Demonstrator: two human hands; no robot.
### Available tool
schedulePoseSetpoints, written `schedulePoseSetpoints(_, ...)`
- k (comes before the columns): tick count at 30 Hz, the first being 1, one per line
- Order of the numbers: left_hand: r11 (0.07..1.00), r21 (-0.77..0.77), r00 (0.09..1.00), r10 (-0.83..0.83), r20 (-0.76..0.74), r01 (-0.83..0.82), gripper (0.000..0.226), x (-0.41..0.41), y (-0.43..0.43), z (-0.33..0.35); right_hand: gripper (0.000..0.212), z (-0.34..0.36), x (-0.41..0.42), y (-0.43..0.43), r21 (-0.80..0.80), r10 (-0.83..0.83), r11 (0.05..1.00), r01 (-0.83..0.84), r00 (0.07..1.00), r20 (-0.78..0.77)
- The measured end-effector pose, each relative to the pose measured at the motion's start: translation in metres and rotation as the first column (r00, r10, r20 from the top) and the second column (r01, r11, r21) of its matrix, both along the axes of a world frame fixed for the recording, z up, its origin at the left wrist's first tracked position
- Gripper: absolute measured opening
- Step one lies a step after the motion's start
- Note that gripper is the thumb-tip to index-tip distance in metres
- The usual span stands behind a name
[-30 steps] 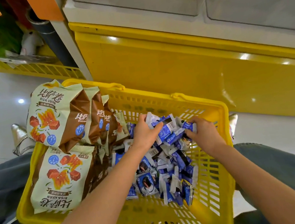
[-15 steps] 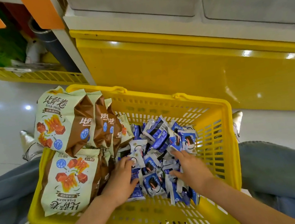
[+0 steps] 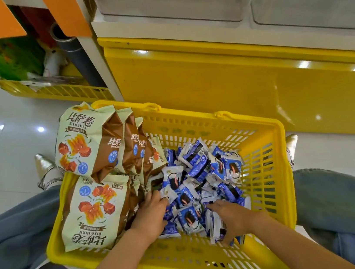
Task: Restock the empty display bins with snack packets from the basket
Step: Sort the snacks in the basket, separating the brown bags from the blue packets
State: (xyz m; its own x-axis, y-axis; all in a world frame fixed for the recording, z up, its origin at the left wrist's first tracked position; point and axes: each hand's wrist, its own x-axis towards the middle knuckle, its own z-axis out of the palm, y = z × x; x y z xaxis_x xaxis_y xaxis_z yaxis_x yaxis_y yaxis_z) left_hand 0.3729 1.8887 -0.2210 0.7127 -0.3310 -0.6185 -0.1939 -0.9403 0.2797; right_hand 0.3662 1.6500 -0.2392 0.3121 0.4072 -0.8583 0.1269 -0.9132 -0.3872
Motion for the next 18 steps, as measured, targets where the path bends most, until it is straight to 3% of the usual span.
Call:
schedulePoseSetpoints(3,0.996,-0.067,0.997,0.055,0.056,-0.051,0.037,0.001,-0.001,0.0,0.098,-0.001,0.0,0.0,-0.02,0.12,0.993,-0.118,0.982,0.148)
schedulePoseSetpoints(7,0.979,-0.147,0.986,0.15,0.068,-0.138,0.037,0.005,-0.003,-0.004,0.073,0.0,0.001,0.0,0.059,-0.046,0.997,0.042,0.997,0.059)
schedulePoseSetpoints(11,0.946,-0.156,0.959,0.281,-0.046,-0.284,0.073,0.012,-0.007,-0.01,0.068,0.008,0.001,0.002,0.05,-0.039,0.998,0.032,0.99,0.133)
schedulePoseSetpoints(14,0.968,-0.03,0.965,0.247,-0.082,-0.25,0.077,0.018,-0.01,-0.015,0.069,0.013,0.003,0.005,0.057,-0.057,0.997,0.045,0.974,0.22)
schedulePoseSetpoints(18,0.991,0.004,0.988,0.135,-0.08,-0.135,0.07,0.016,-0.013,-0.016,0.059,0.022,0.003,0.006,0.071,-0.147,0.989,0.132,0.951,0.272)
